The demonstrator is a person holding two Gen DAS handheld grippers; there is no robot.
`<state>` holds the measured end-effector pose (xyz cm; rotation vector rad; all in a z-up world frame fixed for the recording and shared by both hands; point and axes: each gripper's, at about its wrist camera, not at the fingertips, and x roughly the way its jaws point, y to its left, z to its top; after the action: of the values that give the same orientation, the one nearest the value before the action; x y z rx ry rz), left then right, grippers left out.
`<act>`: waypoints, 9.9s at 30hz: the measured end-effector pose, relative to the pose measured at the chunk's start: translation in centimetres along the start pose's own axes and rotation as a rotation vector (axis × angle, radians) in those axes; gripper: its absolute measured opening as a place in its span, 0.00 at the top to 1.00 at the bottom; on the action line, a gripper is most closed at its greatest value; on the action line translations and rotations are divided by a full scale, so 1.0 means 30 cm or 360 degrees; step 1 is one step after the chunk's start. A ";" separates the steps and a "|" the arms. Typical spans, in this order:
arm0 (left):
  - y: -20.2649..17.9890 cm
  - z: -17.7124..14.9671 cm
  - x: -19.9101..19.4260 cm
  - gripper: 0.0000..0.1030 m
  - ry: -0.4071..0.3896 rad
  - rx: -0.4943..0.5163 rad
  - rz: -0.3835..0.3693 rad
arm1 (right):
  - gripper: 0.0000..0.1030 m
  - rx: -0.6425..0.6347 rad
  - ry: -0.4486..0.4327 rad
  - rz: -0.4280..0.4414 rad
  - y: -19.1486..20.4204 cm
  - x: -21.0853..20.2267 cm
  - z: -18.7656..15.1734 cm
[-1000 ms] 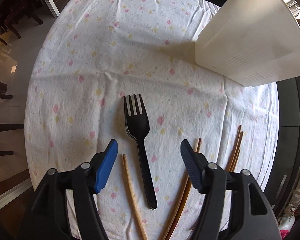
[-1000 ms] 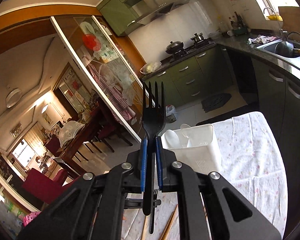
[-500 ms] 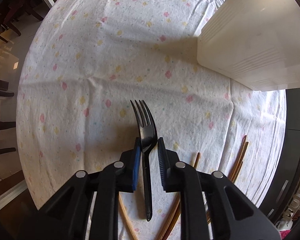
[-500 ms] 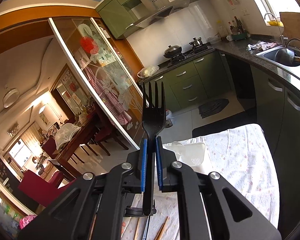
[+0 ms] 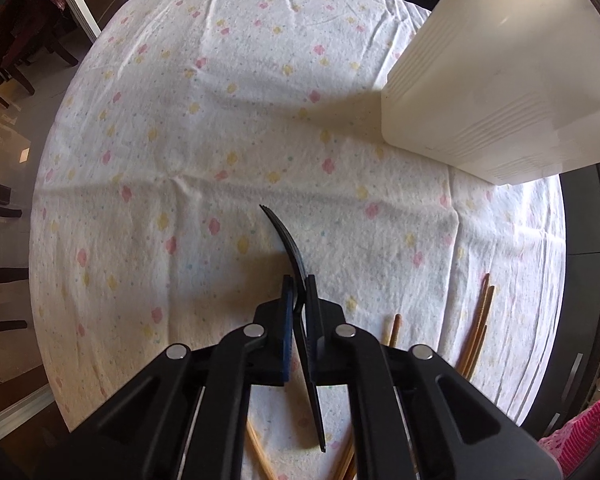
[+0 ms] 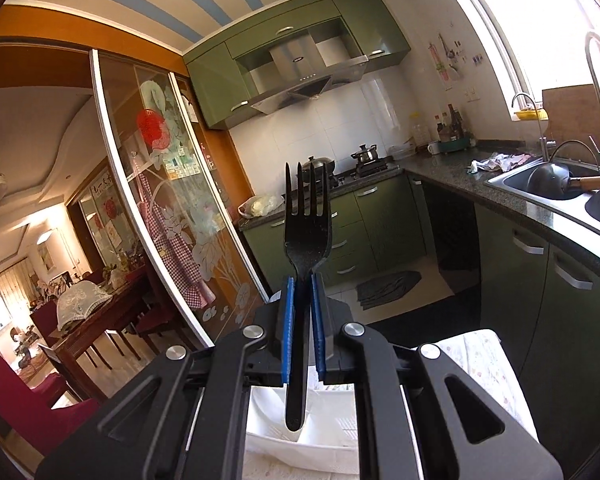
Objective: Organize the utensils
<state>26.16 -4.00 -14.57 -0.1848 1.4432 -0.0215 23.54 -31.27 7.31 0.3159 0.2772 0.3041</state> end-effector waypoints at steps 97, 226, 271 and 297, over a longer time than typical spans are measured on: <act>-0.069 -0.126 -0.496 0.38 -0.0920 0.0253 0.0048 | 0.04 -0.0040 -0.0383 -0.0131 -0.377 -0.474 -0.520; -0.003 -0.364 -0.528 0.94 -0.0614 0.0501 -0.0086 | 0.92 0.0463 0.1084 0.0065 -0.254 -0.323 -0.719; -0.313 0.098 -0.718 0.94 -0.0944 0.0489 -0.0040 | 0.92 0.0407 0.0502 0.0319 -0.184 -0.360 -0.322; -0.202 -0.021 -0.654 0.59 -0.0993 0.0490 -0.0066 | 0.92 0.0340 -0.0059 0.0060 -0.159 0.030 -0.052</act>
<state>23.58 -7.58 5.50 0.0348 0.7996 -0.2020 25.08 -34.87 4.06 0.5375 0.2678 0.3060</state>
